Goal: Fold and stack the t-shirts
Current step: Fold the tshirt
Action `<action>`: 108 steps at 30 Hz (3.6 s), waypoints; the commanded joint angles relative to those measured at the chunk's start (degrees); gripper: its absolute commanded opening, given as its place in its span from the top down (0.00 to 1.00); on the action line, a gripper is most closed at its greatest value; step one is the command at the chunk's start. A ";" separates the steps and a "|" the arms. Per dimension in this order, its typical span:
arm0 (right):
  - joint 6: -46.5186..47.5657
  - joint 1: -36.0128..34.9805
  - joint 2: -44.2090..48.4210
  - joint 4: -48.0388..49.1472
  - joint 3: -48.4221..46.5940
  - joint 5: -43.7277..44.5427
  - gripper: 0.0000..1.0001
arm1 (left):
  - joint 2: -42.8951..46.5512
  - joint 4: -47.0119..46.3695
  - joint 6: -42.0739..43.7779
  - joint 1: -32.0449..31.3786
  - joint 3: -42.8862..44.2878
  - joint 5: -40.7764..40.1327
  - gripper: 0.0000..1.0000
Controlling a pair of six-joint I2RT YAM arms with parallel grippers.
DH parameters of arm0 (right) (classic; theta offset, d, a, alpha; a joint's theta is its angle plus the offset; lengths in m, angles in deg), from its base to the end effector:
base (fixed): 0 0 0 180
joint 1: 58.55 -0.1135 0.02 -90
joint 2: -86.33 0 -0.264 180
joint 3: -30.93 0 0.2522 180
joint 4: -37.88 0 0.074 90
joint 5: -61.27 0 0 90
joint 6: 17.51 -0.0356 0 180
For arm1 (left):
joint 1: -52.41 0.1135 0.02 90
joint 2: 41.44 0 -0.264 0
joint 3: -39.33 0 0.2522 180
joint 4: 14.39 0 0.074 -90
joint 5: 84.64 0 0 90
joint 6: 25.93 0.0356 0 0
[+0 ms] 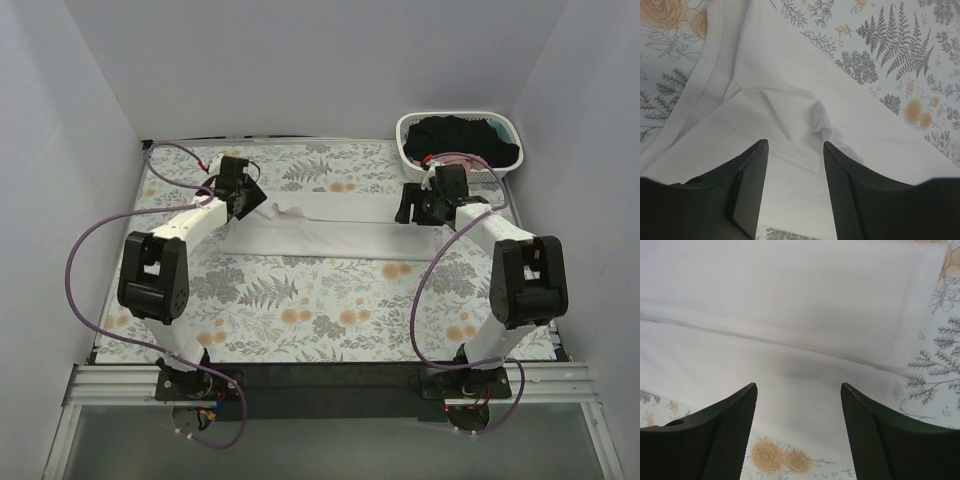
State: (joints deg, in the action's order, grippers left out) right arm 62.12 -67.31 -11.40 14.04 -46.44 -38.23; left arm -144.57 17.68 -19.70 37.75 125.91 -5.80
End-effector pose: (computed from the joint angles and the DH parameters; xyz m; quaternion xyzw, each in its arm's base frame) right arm 0.3650 0.0622 0.2113 -0.0193 0.9184 0.1397 0.3697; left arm 0.3827 -0.0930 0.2170 -0.5564 0.7473 -0.2068 0.2986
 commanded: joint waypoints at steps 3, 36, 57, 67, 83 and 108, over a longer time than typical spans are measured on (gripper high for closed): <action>-2.72 0.40 8.51 3.40 8.92 -6.23 0.26 | 11.71 -1.43 0.53 0.07 -8.55 -0.18 0.59; -10.46 11.77 34.35 -1.70 30.40 -13.36 0.27 | 49.07 16.24 -7.64 6.83 -40.83 11.06 0.66; -14.76 -27.72 -10.10 17.91 -10.47 -17.22 0.30 | 17.53 -10.21 -12.47 4.02 -26.77 25.13 0.64; -15.82 -26.05 -19.86 19.58 -15.31 -19.51 0.32 | 12.52 -11.27 -12.56 3.76 -22.55 24.87 0.64; -17.49 -23.42 -20.14 22.22 -13.03 -21.71 0.33 | 6.19 -11.98 -15.02 1.91 -18.06 25.49 0.59; -13.54 -22.80 -6.51 22.04 -0.02 -18.01 0.33 | -3.65 -12.59 -19.33 0.07 -9.28 22.06 0.67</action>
State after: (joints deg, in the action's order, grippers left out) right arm 47.28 -90.45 -20.69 34.67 -47.30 -56.89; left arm -147.70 5.57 -38.41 38.01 113.78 17.80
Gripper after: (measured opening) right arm 0.675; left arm 0.332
